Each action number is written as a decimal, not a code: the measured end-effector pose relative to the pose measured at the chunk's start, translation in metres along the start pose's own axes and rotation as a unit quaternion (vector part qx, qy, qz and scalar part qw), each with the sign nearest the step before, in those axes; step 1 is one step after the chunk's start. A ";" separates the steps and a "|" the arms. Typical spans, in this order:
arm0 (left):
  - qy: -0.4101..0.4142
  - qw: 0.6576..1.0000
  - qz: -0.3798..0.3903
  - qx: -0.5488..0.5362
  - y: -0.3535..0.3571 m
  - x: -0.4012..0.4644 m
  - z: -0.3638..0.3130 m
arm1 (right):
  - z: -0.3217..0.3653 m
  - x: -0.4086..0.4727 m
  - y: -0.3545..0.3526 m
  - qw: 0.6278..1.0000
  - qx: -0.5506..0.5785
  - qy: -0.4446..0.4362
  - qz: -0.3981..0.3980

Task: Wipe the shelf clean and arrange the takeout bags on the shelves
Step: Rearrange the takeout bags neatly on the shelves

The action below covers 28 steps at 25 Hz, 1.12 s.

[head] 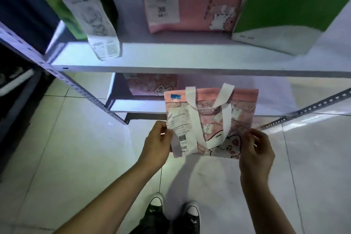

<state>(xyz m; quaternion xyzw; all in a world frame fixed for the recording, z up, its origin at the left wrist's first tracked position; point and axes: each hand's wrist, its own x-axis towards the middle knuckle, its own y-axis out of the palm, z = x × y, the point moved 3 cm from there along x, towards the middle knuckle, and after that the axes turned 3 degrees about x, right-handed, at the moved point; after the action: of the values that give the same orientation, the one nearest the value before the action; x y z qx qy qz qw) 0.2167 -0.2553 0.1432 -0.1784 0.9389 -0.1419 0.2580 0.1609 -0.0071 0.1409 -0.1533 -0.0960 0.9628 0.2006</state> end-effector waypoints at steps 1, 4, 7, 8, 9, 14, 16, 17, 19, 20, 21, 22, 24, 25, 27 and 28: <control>-0.012 1.000 -0.006 -0.023 -0.015 -0.018 -0.010 | 0.018 -0.015 -0.002 1.000 -0.003 -0.002 0.014; -0.020 0.995 -0.045 -0.081 -0.062 -0.064 -0.043 | 0.073 -0.053 0.003 0.998 -0.012 -0.015 0.061; -0.011 0.987 -0.108 -0.120 -0.103 -0.094 -0.071 | 0.120 -0.078 0.015 0.994 -0.008 -0.035 0.099; -0.007 0.982 -0.129 -0.137 -0.117 -0.102 -0.079 | 0.136 -0.084 0.022 0.993 -0.010 -0.042 0.114; -0.002 0.977 -0.146 -0.153 -0.130 -0.108 -0.086 | 0.151 -0.090 0.030 0.990 -0.015 -0.050 0.132; 0.023 0.956 -0.215 -0.199 -0.190 -0.119 -0.105 | 0.210 -0.106 0.085 0.974 -0.030 -0.070 0.215; 0.027 0.950 -0.232 -0.208 -0.211 -0.115 -0.107 | 0.227 -0.110 0.111 0.965 -0.033 -0.059 0.254; 0.025 0.947 -0.241 -0.212 -0.221 -0.112 -0.106 | 0.233 -0.111 0.125 0.959 -0.038 -0.058 0.273; 0.021 0.941 -0.255 -0.222 -0.239 -0.103 -0.103 | 0.242 -0.109 0.152 0.951 -0.040 -0.070 0.297; 0.023 0.939 -0.261 -0.224 -0.246 -0.098 -0.101 | 0.246 -0.106 0.166 0.948 -0.044 -0.084 0.302; 0.029 0.938 -0.265 -0.222 -0.252 -0.092 -0.101 | 0.250 -0.101 0.180 0.946 -0.049 -0.100 0.303; 0.035 0.937 -0.268 -0.220 -0.257 -0.086 -0.100 | 0.255 -0.094 0.195 0.944 -0.050 -0.116 0.304; 0.042 0.935 -0.271 -0.224 -0.267 -0.074 -0.095 | 0.267 -0.080 0.230 0.940 -0.046 -0.146 0.306; 0.043 0.934 -0.270 -0.230 -0.270 -0.069 -0.092 | 0.272 -0.072 0.248 0.938 -0.041 -0.159 0.305; 0.039 0.933 -0.263 -0.243 -0.276 -0.062 -0.086 | 0.284 -0.059 0.282 0.937 -0.047 -0.180 0.296; 0.038 0.932 -0.261 -0.250 -0.279 -0.058 -0.083 | 0.288 -0.054 0.296 0.935 -0.059 -0.192 0.293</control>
<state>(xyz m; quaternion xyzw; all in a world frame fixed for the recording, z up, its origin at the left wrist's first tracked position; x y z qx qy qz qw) 0.2922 -0.4673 0.3374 -0.4703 0.8734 0.0282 0.1236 0.0064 -0.3321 0.3510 0.0016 -0.1397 0.9827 -0.1219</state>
